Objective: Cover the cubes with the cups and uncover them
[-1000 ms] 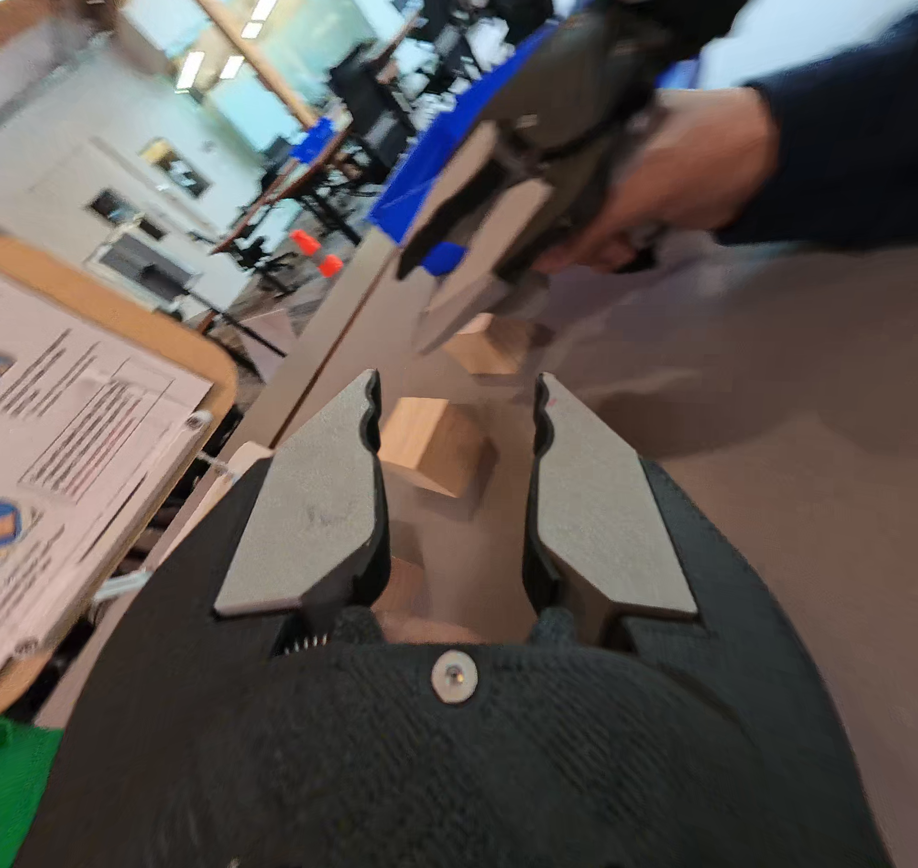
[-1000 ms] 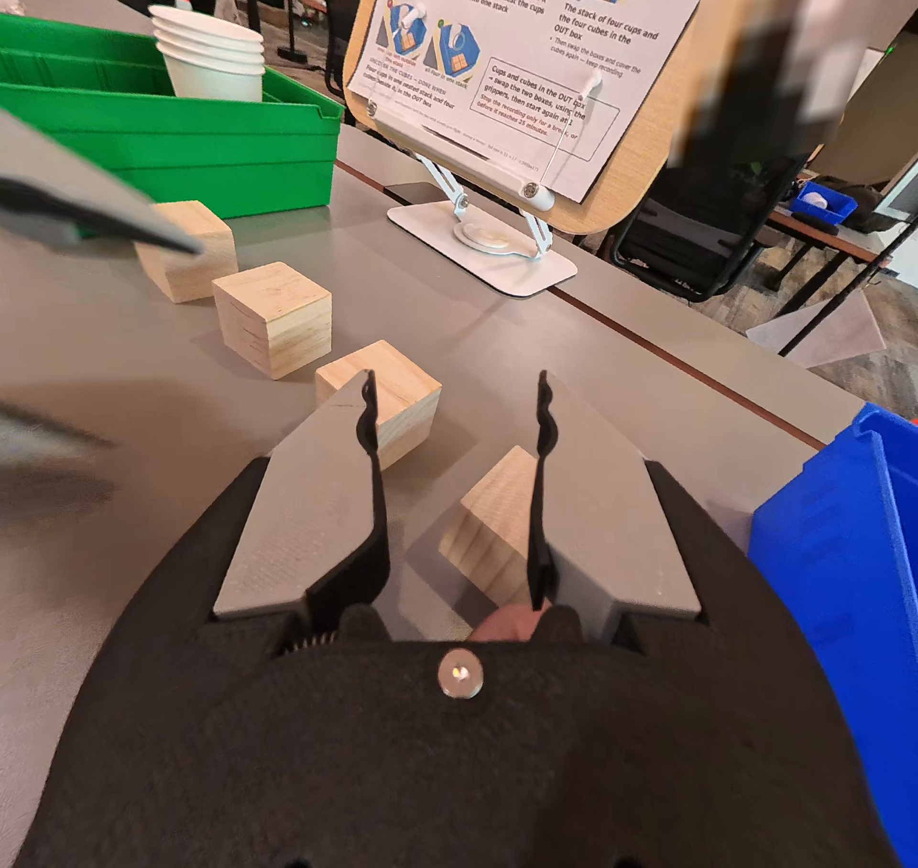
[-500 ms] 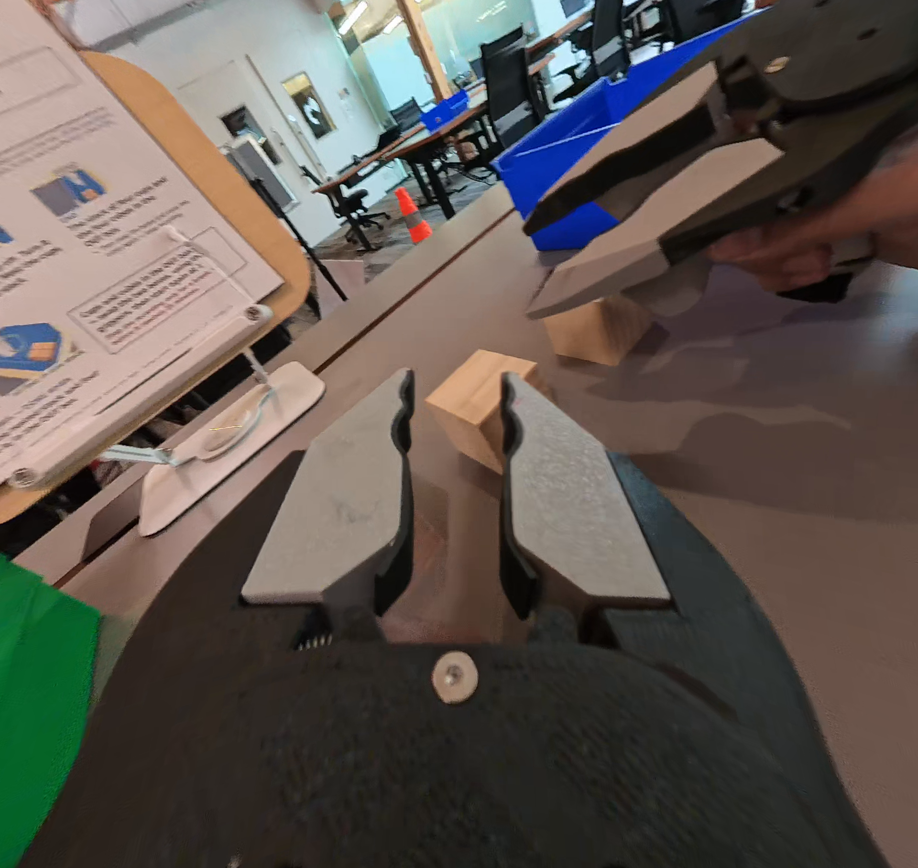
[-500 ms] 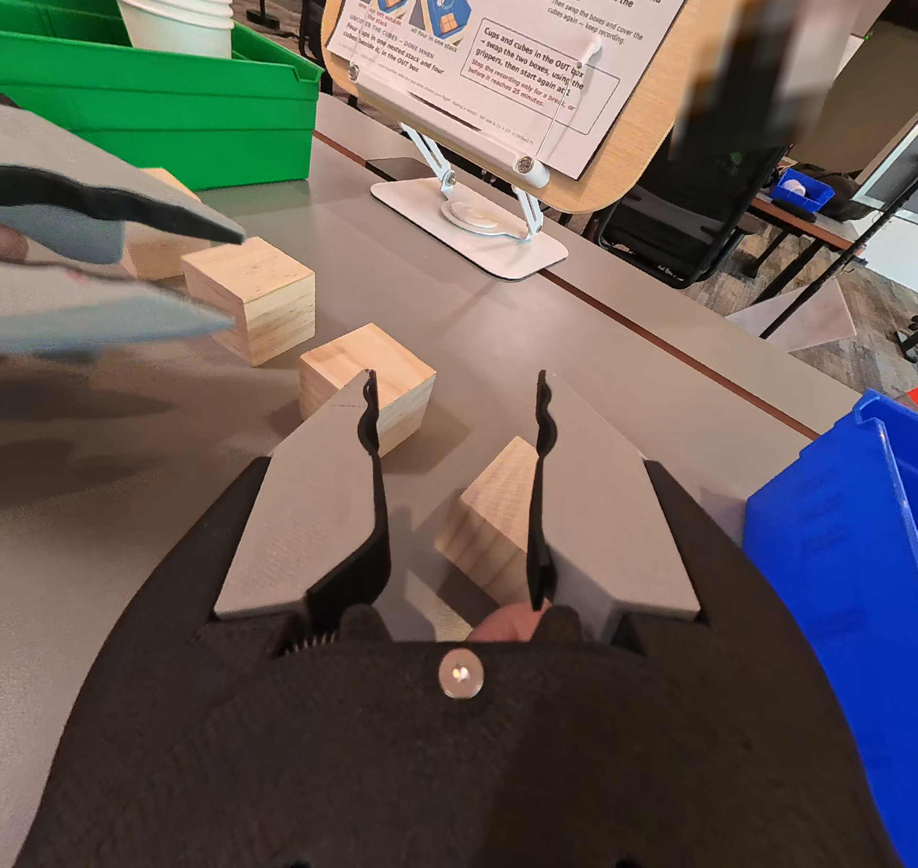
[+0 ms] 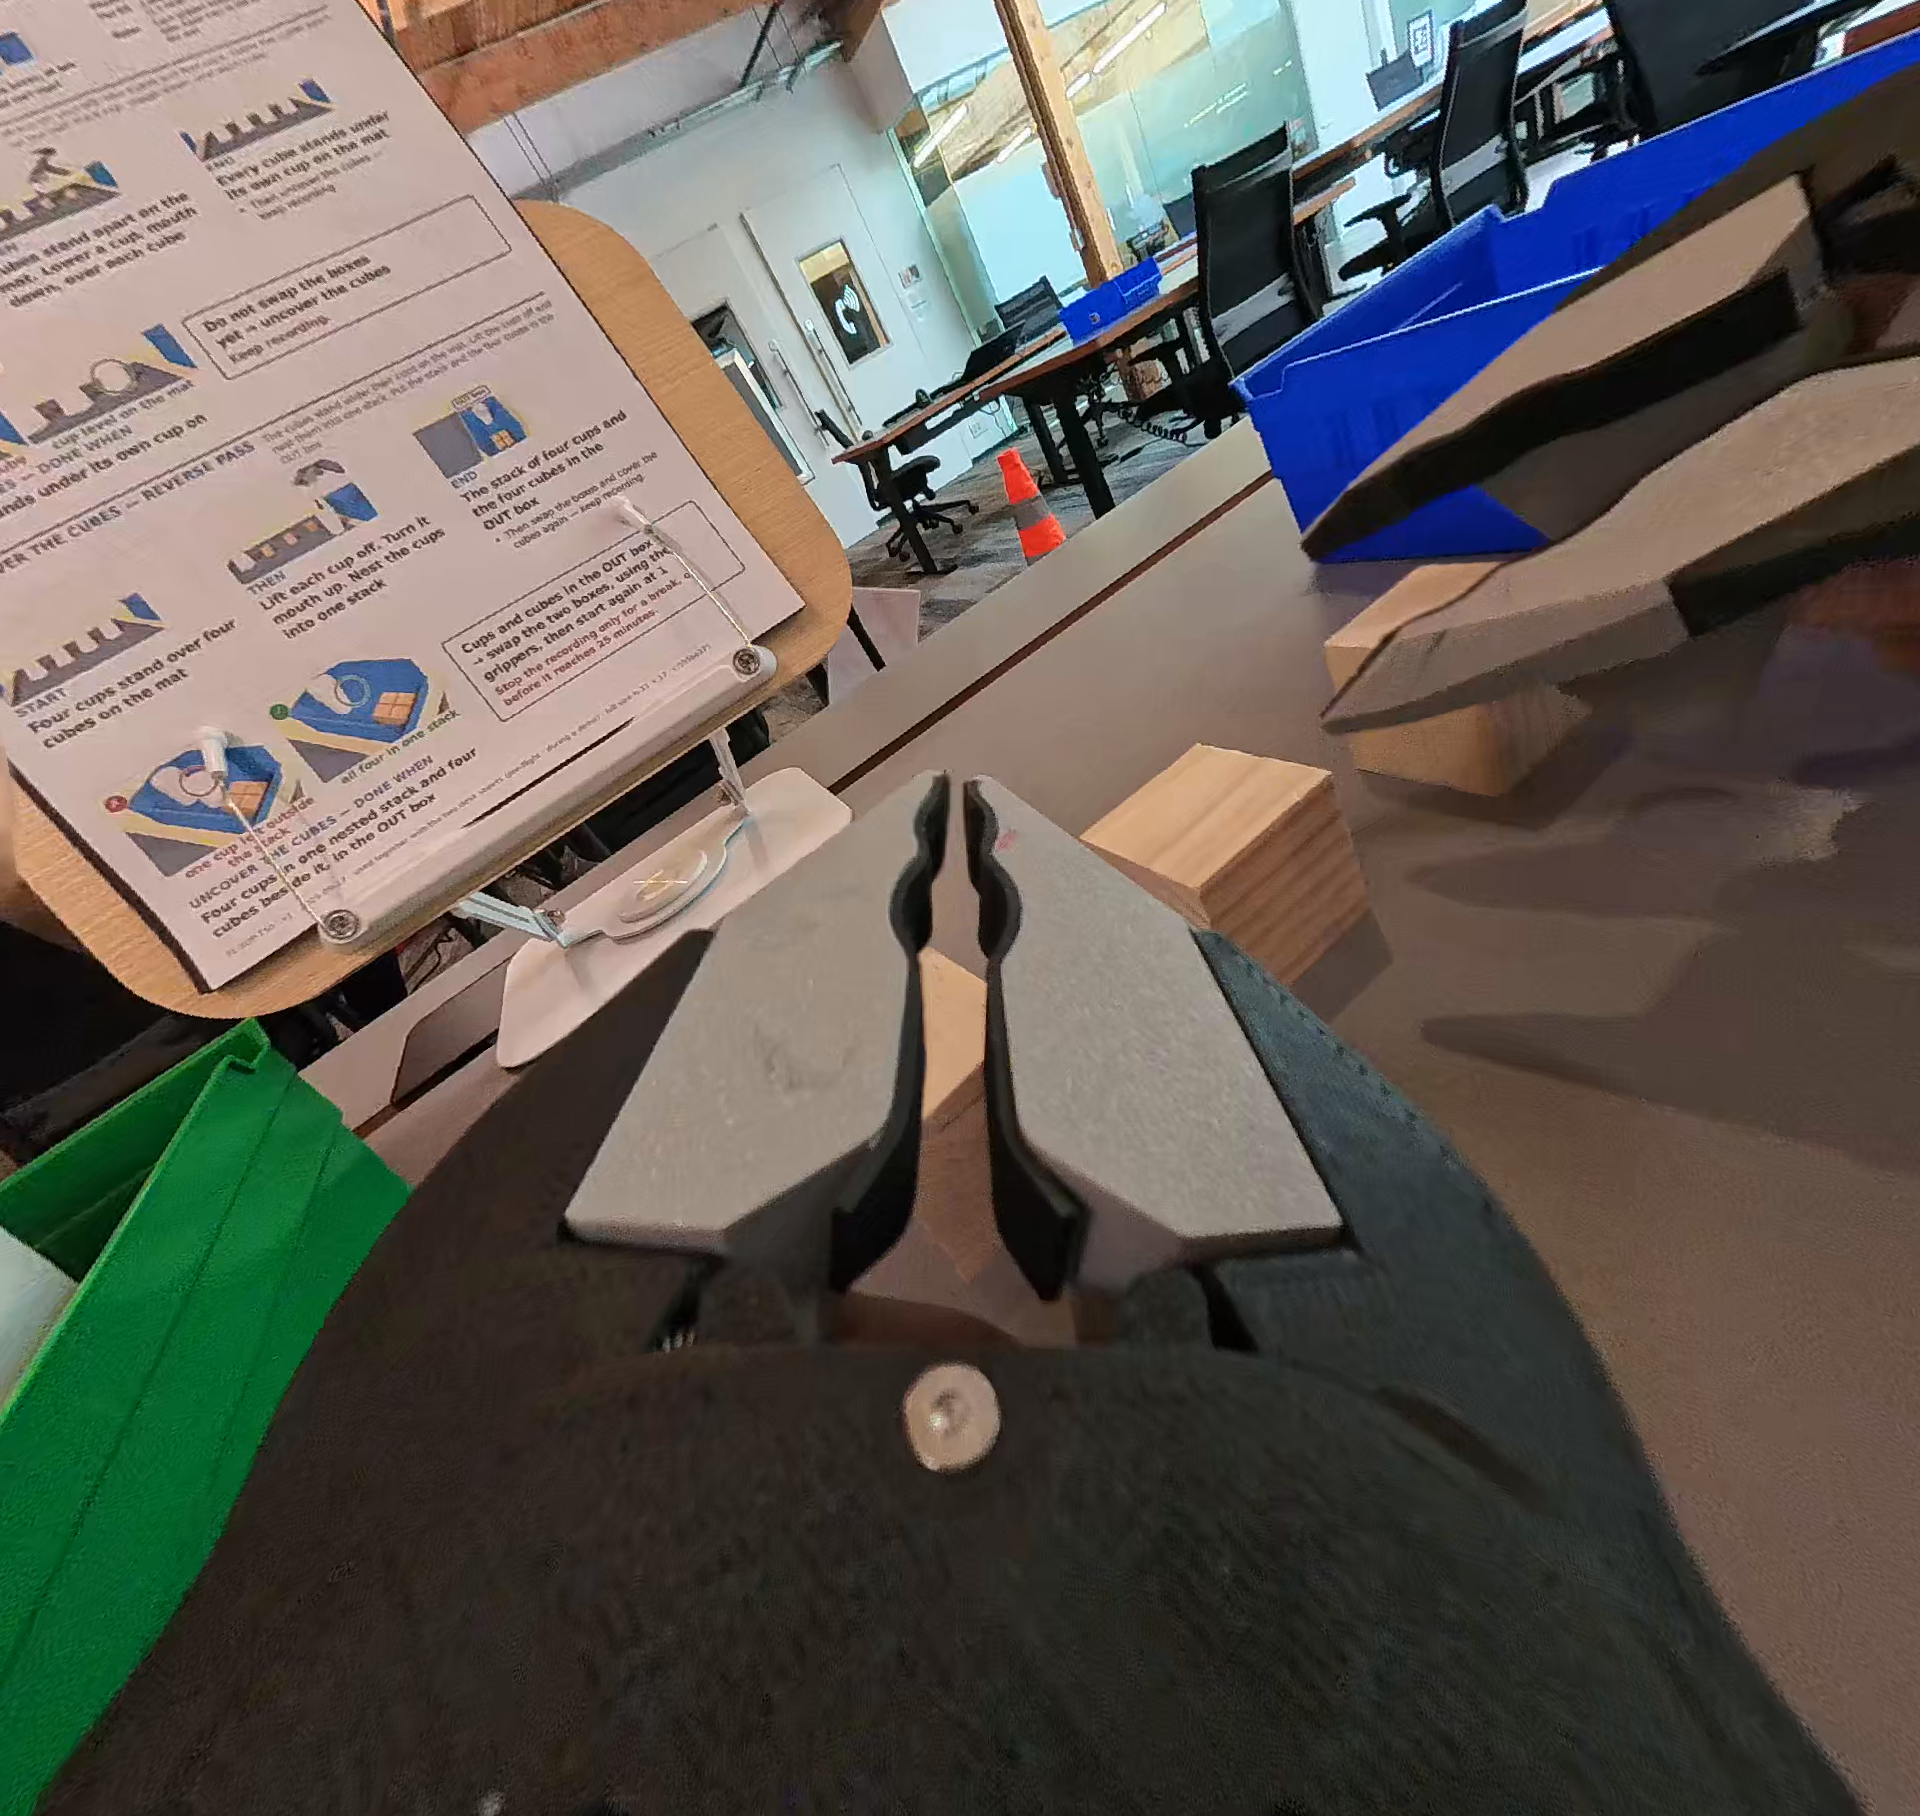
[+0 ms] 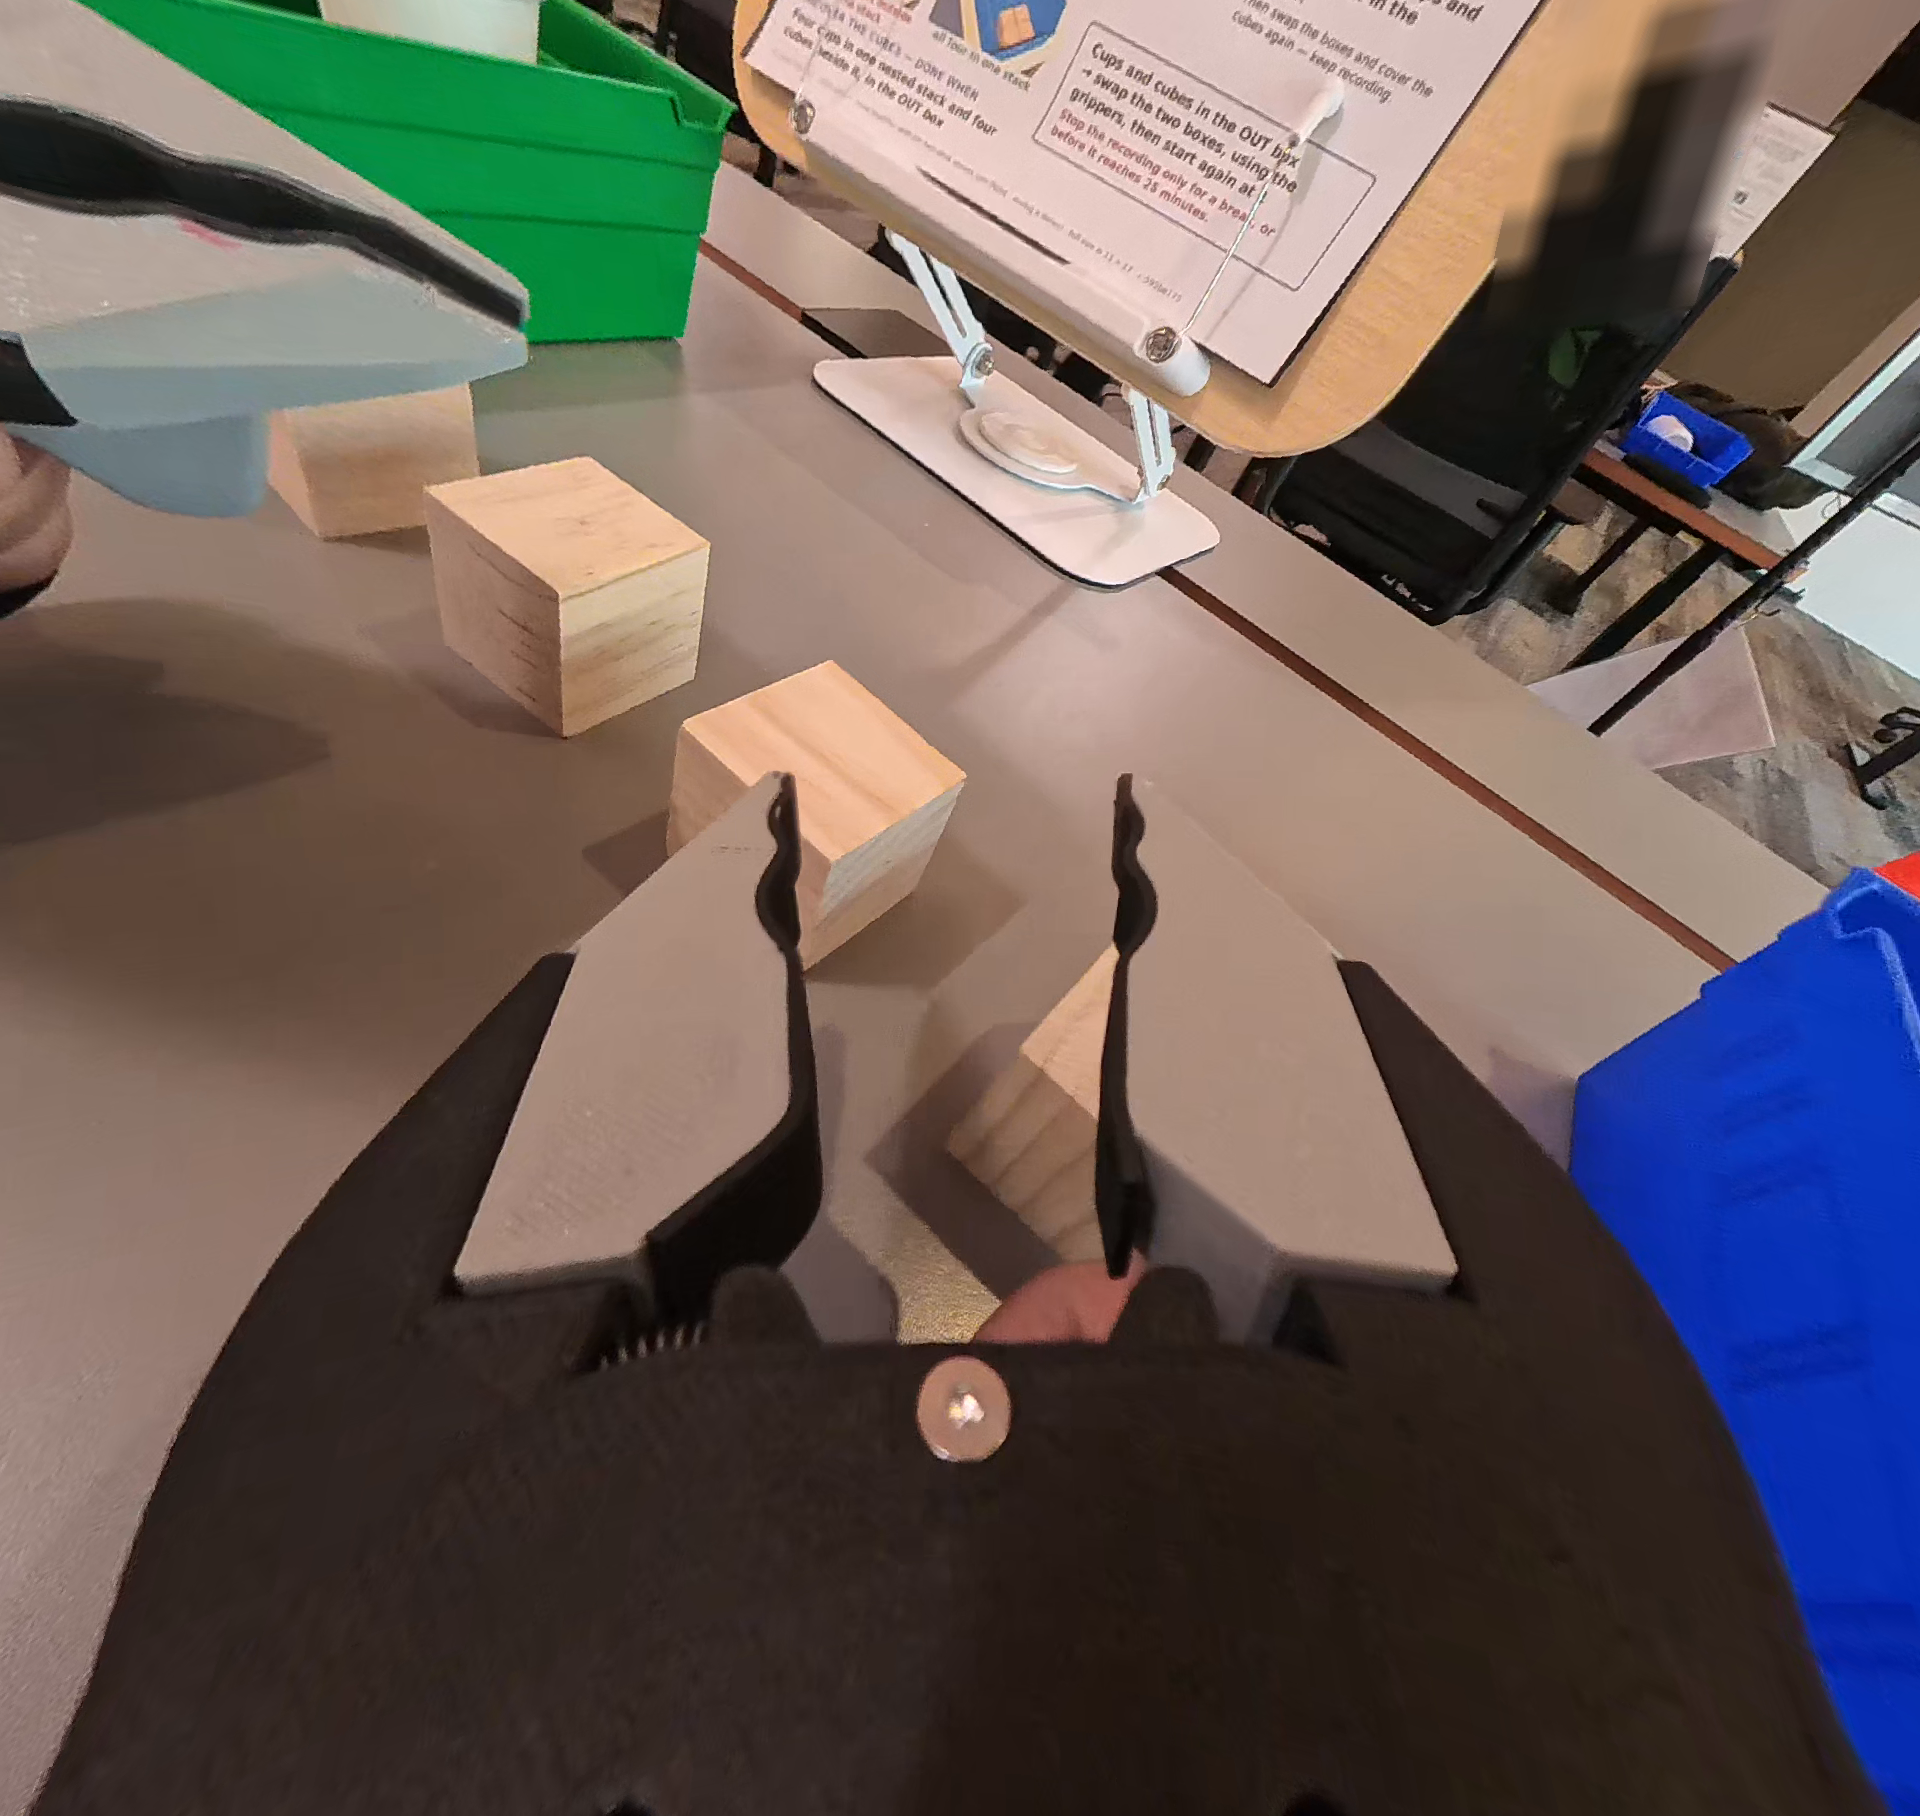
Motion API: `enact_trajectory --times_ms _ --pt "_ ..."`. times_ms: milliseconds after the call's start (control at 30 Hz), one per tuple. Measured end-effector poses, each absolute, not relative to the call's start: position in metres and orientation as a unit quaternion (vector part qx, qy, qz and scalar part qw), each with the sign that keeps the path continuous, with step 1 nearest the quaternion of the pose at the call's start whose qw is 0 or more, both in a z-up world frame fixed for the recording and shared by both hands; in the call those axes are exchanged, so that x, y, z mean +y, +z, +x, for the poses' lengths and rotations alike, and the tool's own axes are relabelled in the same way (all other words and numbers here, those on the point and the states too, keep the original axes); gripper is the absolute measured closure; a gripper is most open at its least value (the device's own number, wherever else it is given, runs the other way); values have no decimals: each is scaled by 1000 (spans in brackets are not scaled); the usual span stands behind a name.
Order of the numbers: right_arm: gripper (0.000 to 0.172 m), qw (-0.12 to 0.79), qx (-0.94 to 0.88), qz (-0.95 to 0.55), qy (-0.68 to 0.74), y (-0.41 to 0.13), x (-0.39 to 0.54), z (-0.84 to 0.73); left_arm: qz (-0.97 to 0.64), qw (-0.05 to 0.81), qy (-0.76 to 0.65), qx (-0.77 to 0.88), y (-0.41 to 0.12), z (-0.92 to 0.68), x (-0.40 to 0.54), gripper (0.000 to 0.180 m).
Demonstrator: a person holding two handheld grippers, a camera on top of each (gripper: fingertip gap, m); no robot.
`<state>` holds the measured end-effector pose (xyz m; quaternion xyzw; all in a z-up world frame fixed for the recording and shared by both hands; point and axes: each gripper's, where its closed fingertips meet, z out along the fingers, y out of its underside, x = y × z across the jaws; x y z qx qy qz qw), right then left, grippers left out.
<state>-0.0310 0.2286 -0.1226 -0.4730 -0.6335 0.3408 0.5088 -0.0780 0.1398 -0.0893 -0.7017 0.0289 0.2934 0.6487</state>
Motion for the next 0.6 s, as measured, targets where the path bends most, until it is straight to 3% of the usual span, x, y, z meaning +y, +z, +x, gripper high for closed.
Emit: enact_trajectory --times_ms 300,433,600 --pt "118 514 -615 -485 349 -116 239 -27 -680 657 302 -118 -13 -151 62 180" --pt "120 499 -626 -478 361 -117 228 -29 -736 577 314 -162 21 -228 16 176" --pt "120 492 -639 -468 362 -119 218 -30 -815 452 284 -224 -4 -316 -19 161"
